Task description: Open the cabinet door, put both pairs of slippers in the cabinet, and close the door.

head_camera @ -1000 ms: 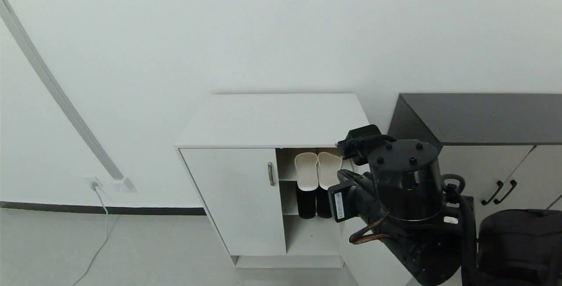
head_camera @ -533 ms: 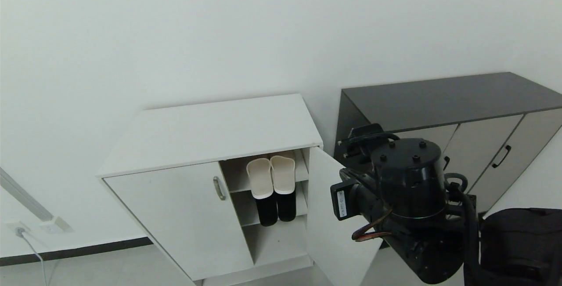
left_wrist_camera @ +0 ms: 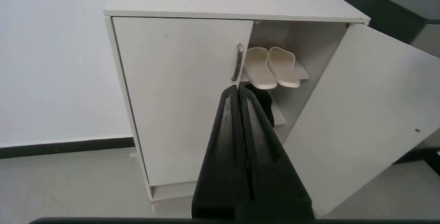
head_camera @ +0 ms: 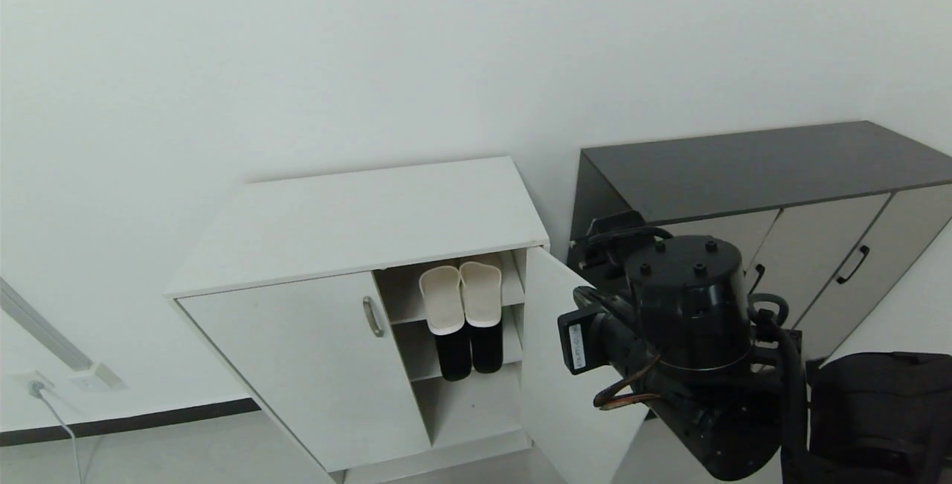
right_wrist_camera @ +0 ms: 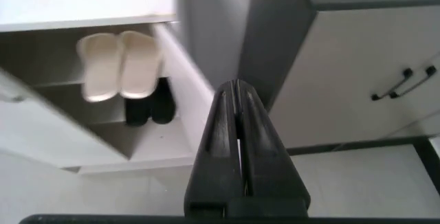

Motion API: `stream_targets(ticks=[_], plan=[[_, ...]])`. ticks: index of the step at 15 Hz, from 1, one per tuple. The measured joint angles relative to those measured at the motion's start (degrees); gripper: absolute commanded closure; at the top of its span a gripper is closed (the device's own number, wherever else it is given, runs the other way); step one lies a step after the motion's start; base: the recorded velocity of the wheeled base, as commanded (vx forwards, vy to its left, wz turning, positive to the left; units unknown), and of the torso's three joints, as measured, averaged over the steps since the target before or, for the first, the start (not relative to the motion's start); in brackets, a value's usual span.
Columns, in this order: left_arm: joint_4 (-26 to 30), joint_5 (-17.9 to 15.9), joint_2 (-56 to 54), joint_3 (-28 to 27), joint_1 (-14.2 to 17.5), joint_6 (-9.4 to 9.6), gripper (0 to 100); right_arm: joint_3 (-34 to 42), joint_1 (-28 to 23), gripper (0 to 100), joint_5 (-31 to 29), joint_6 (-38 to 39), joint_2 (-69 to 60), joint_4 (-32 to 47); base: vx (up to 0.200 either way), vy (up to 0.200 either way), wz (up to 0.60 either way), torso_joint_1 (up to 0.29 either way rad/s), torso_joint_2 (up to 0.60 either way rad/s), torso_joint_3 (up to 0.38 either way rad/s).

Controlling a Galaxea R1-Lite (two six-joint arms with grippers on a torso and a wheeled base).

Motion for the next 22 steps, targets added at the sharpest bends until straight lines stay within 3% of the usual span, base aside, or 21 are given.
stream_targets(ticks=[3,12,17,22], plan=[[-0.05,0.02,0.00,-0.02,-0.02,-0.02,100,0.16,-0.89,100,-0.06,-0.77,-0.02,-0.15,-0.200,0.000,0.00,-0.012,0.00,0.006],[0.00,0.02,0.00,0.00,-0.02,-0.04,100,-1.13,-8.28,100,2.95,-1.12,0.91,-0.39,0.000,0.000,0.00,0.000,0.00,0.000],[-0.02,0.11,0.00,0.00,0.00,-0.02,100,-6.12,-14.77,100,7.97,-1.74,5.95,-5.97,0.000,0.000,0.00,0.000,0.00,0.000],[-0.02,0.07,0.00,0.00,0.00,-0.02,100,-12.57,-21.22,100,9.19,-1.08,11.58,-5.89,0.000,0.000,0.00,0.000,0.00,0.000]])
